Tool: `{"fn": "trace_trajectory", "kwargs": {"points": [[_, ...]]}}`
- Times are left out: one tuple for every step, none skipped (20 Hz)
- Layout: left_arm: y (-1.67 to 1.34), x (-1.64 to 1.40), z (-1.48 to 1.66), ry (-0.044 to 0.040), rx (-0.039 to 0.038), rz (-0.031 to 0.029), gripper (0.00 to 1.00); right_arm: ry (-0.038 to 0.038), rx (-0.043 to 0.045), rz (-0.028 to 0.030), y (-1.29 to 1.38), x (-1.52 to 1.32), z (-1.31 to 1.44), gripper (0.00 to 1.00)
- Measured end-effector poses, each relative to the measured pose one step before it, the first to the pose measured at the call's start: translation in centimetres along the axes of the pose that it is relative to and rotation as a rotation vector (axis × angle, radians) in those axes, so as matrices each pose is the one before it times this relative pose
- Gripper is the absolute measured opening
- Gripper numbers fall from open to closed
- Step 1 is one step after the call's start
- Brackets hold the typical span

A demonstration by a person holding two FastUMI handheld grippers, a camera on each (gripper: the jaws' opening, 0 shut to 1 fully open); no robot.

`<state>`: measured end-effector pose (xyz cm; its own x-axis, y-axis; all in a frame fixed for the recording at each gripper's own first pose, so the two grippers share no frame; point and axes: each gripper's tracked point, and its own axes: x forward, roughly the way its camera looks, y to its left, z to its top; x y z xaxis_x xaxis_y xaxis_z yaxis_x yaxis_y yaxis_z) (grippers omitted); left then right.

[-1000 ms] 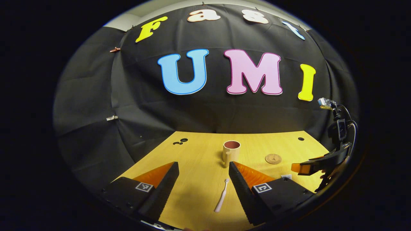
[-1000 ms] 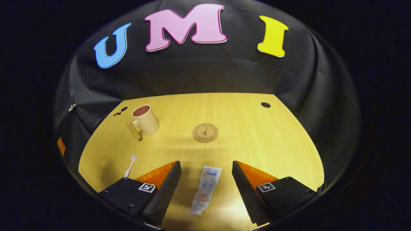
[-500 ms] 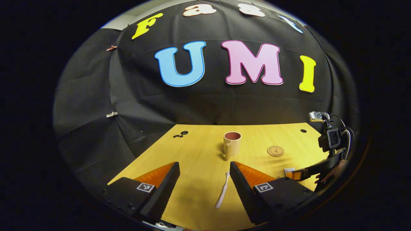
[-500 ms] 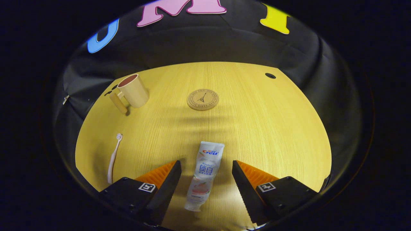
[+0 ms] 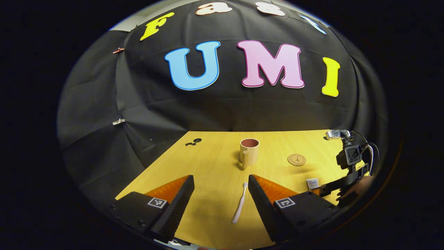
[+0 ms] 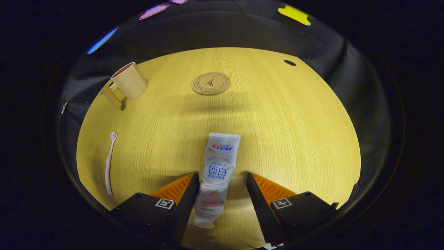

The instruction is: Put the toothbrush and toothpaste on the desktop into the cup, then pick up the cup and place it on the coaster on the desktop.

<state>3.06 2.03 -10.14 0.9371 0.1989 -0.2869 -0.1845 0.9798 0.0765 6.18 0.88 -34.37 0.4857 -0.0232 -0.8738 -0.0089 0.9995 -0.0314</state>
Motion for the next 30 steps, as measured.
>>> {"fn": "trace_trajectory", "kwargs": {"points": [[0.025,-0.047,-0.053,0.00077,0.00016,-0.00226,0.97,-0.00805,-0.00241,0.00496,0.151,0.139,0.098,0.85],[-0.008,-0.046,-0.16,0.00028,-0.0005,-0.00187,0.97,0.00195,-0.00581,0.00297,0.243,-0.008,-0.02,0.84],[-0.009,0.061,-0.045,0.00161,-0.00035,-0.00243,0.97,0.0019,-0.00914,0.00609,0.284,-0.013,-0.098,0.77],[0.097,0.055,-0.118,0.00211,-0.00043,-0.00124,0.97,-0.00226,-0.00659,-0.00017,0.193,-0.215,0.166,0.67],[0.069,0.032,-0.007,0.00122,-0.00098,-0.00079,0.97,0.02274,-0.00155,-0.00174,0.189,0.184,-0.162,0.57],[-0.099,0.058,-0.166,0.00054,-0.00118,-0.00152,0.97,0.01371,-0.00769,0.00187,0.051,-0.055,0.114,0.5],[0.154,0.024,0.035,0.00072,-0.0017,0.00005,0.97,0.02901,-0.00526,-0.00009,0.084,0.137,-0.3,0.49],[-0.076,0.006,-0.082,-0.00028,-0.00228,-0.00027,0.97,0.01515,-0.00231,0.00434,0.014,0.201,0.216,0.51],[-0.057,0.078,0.063,-0.00145,-0.00304,-0.0015,0.97,0.00875,0.00169,0.00346,-0.097,-0.071,0.033,0.47],[-0.024,0.102,-0.178,0.00102,-0.00244,-0.00106,0.97,-0.00252,0.00416,-0.00553,-0.137,-0.115,0.17,0.47],[-0.024,0.148,-0.094,0.00464,-0.00177,-0.00042,0.97,-0.01175,-0.00786,-0.00451,-0.066,0.058,0.068,0.35],[-0.075,0.161,-0.285,0.0059,-0.00162,0.00037,0.97,-0.00629,-0.01495,-0.0039,0.097,0.108,-0.072,0.35],[0.018,0.105,-0.079,0.00382,-0.0029,0.00195,0.97,-0.00349,-0.0195,0.00083,0.06,-0.154,0.046,0.3],[-0.023,0.174,-0.149,0.00403,-0.0049,-0.00016,0.97,-0.00177,-0.01505,0.00349,0.046,-0.094,0.026,0.29],[-0.004,0.173,-0.106,0.00333,-0.00451,-0.00137,0.97,0.00265,-0.00497,0.00409,-0.066,0.009,-0.175,0.29],[0.02,0.28,-0.308,0.00652,-0.00214,-0.00132,0.97,0.00423,0.00778,0.00518,-0.105,-0.224,-0.052,0.29],[-0.022,0.32,-0.221,0.00886,-0.00086,-0.00475,0.97,0.00122,0.01483,0.00203,-0.197,-0.165,-0.03,0.29],[0.1,0.415,-0.338,0.01462,-0.00243,-0.00203,0.97,-0.00368,0.0113,0.00427,-0.178,-0.2,0.171,0.29],[0.123,0.493,-0.316,0.01819,-0.00834,-0.00342,0.97,-0.00961,0.00757,0.00302,-0.183,-0.318,0.275,0.29],[0.033,0.548,-0.368,0.01673,-0.01417,-0.00924,0.97,-0.00835,0.00111,0.00425,-0.189,-0.287,0.334,0.29],[-0.127,0.593,-0.217,0.01905,-0.01617,-0.01592,0.97,-0.00821,-0.00317,0.00314,-0.14,-0.399,0.256,0.29],[-0.138,0.674,-0.364,0.01787,-0.01187,-0.01127,0.97,-0.01107,-0.00403,0.00444,-0.103,-0.342,0.38,0.29],[-0.082,0.751,-0.29,0.02124,-0.00493,-0.01087,0.98,-0.01094,-0.0007,0.00465,-0.055,-0.372,0.334,0.29],[-0.173,0.767,-0.406,0.02123,0.00164,-0.0126,0.98,-0.01041,0.00016,0.00676,-0.01,-0.372,0.304,0.29],[-0.131,0.656,-0.404,0.02028,0.00604,-0.01103,0.98,-0.00914,0.0008,0.00782,0.032,-0.435,0.278,0.29],[-0.311,0.698,-0.578,0.0212,0.00921,-0.01456,0.98,-0.00816,0.00047,0.00868,0.029,-0.374,0.282,0.29],[-0.381,0.831,-0.444,0.02394,0.01222,-0.01557,0.99,-0.00623,0.00015,0.00738,-0.012,-0.436,0.182,0.29],[-0.296,0.863,-0.503,0.02603,0.01369,-0.01256,0.99,-0.00747,0.00236,0.00823,0.005,-0.409,0.276,0.29],[-0.36,0.922,-0.503,0.02703,0.01123,-0.01391,0.95,-0.00729,0.00202,0.00727,-0.004,-0.379,0.247,0.29],[-0.419,0.824,-0.785,0.02956,0.00672,-0.0118,0.99,-0.00902,0.00428,0.0081,0.002,-0.398,0.312,0.29]]}}
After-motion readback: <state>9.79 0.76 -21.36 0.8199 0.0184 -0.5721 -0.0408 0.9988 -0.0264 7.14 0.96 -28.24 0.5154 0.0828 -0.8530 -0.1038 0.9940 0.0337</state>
